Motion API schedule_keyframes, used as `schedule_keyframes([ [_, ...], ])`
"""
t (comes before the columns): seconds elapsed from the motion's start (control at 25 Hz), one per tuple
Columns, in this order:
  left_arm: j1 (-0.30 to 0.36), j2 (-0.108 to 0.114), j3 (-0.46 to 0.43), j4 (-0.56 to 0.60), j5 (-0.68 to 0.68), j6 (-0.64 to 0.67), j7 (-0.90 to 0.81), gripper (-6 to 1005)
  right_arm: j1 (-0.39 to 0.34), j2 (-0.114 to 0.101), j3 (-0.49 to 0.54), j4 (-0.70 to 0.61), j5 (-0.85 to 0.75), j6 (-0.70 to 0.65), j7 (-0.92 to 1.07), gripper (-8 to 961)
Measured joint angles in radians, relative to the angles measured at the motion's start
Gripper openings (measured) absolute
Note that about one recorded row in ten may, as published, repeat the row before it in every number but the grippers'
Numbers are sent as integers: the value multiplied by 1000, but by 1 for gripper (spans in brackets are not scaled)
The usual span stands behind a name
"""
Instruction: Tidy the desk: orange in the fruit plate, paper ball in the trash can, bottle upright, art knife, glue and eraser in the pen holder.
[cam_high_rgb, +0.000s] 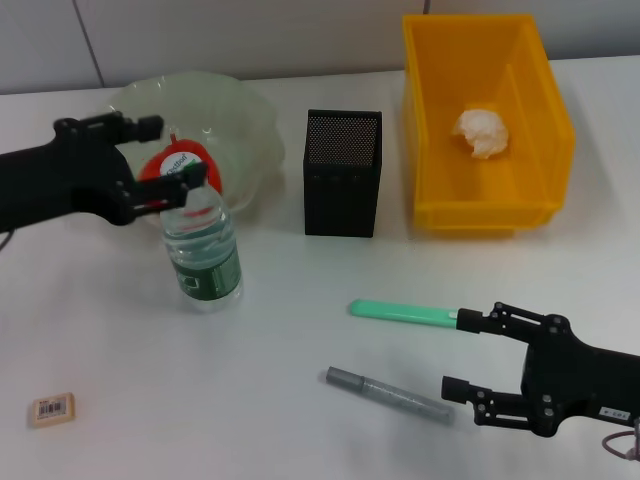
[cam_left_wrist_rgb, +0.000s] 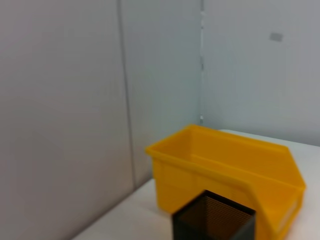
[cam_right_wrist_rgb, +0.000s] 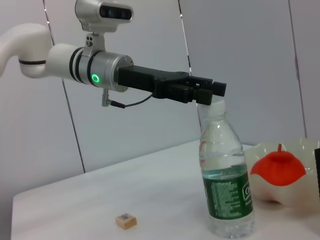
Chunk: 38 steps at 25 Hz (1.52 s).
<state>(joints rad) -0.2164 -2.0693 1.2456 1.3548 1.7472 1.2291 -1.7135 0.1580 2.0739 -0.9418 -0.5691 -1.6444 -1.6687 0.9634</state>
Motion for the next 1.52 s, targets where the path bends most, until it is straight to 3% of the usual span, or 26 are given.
schedule_keyframes([
  [0.04,1,0,-6,1,-3,0,9,512,0,0,2,0,1,-3,0,790],
  [0.16,22,0,-82,25,-30,29,36,790,-1,-2,13,-9,6,-13,27,790],
  [0.28,64,2,-97,15,-134,118,151,789,-5,-9,52,-54,5,-25,113,789],
  [0.44,98,0,-90,-122,-272,274,350,789,-18,-28,104,-203,2,-77,293,789],
  [0.48,100,0,-90,-163,-292,304,391,789,-22,-37,124,-326,-7,-115,412,789],
  [0.52,100,0,-90,-163,-292,304,391,788,-22,-37,124,-326,-7,-115,412,789],
  [0.56,93,1,-90,-311,-323,393,528,788,-21,-40,133,-401,-19,-135,486,789],
  [0.64,80,3,-90,-442,-323,427,632,787,-10,-44,147,-571,-72,-162,650,789],
  [0.68,74,3,-89,-487,-323,434,672,787,18,-44,148,-745,-154,-177,811,789],
  [0.72,74,3,-89,-487,-323,434,672,786,18,-44,148,-745,-154,-177,811,789],
  [0.76,62,2,-89,-594,-321,437,767,785,40,-44,143,-832,-204,-183,890,789],
  [0.84,55,2,-88,-645,-321,435,810,784,99,-41,134,-983,-321,-210,1039,789],
  [0.88,47,3,-88,-688,-319,433,837,784,186,-38,121,-1093,-444,-259,1167,789],
  [0.96,29,3,-90,-735,-309,427,844,782,227,-38,116,-1124,-490,-286,1211,788],
  [1.08,17,4,-94,-762,-290,419,844,781,394,-37,46,-1145,-675,-383,1359,788],
  [1.16,15,5,-93,-779,-271,403,847,781,426,-31,12,-1144,-727,-393,1378,788],
  [1.28,18,3,-87,-784,-270,394,857,780,479,3,-139,-1138,-882,-391,1402,788],
  [1.52,-8,2,-84,-847,-269,371,884,779,505,3,-295,-1122,-963,-355,1461,788],
])
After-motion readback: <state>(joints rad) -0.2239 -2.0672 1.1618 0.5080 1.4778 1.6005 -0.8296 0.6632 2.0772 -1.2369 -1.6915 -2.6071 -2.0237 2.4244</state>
